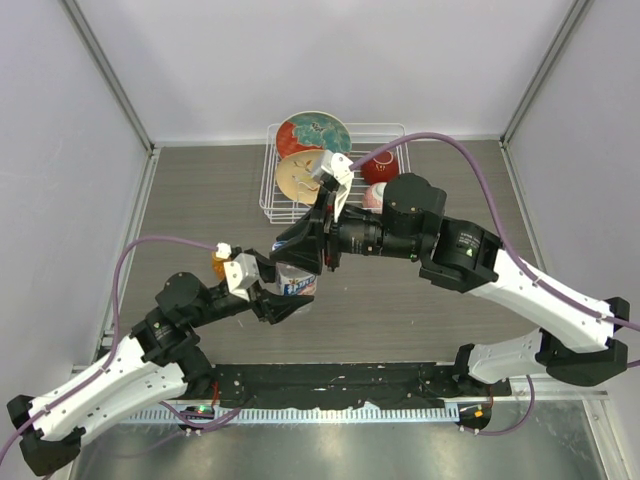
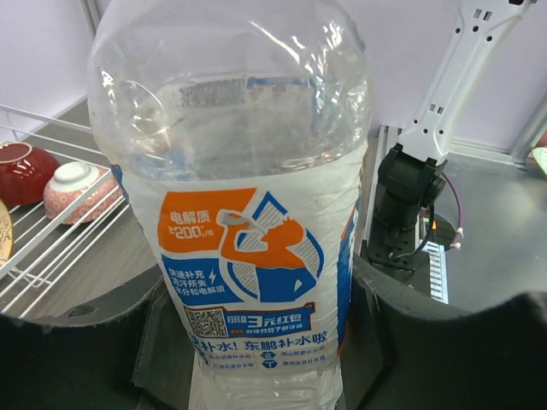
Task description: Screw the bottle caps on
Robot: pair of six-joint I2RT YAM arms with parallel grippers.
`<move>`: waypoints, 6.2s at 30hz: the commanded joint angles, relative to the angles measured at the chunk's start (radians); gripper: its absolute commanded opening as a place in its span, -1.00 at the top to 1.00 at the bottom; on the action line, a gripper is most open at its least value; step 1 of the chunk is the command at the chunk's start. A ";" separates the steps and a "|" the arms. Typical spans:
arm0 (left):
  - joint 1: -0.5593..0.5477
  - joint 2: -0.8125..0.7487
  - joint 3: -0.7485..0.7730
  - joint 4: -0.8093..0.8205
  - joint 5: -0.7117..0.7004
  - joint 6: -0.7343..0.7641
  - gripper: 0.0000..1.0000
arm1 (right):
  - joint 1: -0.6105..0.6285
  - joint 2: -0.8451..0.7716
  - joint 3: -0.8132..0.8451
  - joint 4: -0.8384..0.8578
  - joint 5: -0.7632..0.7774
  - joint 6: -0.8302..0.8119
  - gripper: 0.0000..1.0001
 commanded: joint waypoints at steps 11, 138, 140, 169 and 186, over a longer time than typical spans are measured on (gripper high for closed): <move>0.021 -0.019 0.052 0.080 0.101 -0.028 1.00 | -0.060 -0.103 0.004 -0.057 0.034 0.007 0.88; 0.073 0.116 0.072 0.198 -0.197 -0.109 1.00 | 0.183 -0.139 -0.028 -0.042 0.652 -0.116 -0.43; 0.075 0.116 0.077 0.181 -0.064 -0.106 1.00 | 0.092 -0.163 -0.013 -0.063 0.403 -0.123 -0.48; 0.082 0.190 0.184 0.152 0.569 -0.209 1.00 | -0.273 -0.085 -0.047 0.168 -0.707 -0.119 -0.54; 0.084 0.182 0.175 0.158 0.543 -0.220 1.00 | -0.273 -0.064 -0.102 0.317 -0.730 -0.036 -0.18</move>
